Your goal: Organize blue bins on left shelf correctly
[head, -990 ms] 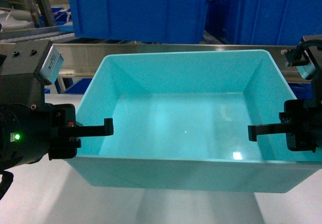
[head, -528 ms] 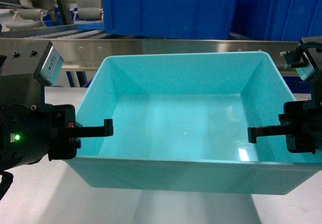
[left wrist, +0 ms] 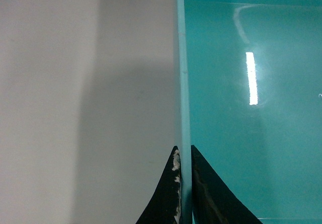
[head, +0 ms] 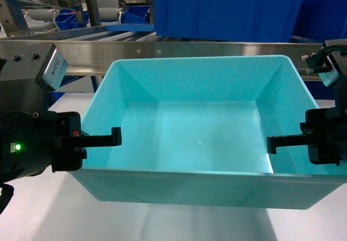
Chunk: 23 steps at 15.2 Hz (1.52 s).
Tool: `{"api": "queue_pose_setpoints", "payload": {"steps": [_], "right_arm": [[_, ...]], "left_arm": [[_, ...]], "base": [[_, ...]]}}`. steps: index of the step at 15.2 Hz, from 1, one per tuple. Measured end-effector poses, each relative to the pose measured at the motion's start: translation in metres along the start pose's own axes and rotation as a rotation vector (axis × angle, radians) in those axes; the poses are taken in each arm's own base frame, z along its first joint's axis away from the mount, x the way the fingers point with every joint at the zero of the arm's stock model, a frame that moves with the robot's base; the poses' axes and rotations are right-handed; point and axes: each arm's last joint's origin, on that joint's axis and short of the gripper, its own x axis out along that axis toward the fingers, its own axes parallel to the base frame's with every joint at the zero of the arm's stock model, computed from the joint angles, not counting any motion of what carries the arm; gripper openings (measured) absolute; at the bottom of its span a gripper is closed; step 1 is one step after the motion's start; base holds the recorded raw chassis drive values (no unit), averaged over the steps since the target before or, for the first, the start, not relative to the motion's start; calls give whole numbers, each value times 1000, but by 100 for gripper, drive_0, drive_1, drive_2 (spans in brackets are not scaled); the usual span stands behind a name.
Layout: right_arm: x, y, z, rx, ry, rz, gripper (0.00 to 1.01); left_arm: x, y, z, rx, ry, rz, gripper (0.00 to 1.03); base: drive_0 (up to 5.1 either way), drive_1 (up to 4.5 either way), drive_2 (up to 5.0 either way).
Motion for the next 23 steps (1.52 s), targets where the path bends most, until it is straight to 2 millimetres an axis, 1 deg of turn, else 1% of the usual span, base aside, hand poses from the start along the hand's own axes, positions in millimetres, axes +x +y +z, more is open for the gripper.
{"api": "queue_pose_setpoints", "payload": {"steps": [23], "right_arm": [[0, 0, 0, 0, -3, 1, 2]], "left_arm": [[0, 0, 0, 0, -1, 0, 2]], "base": [[-498, 248, 248]]}}
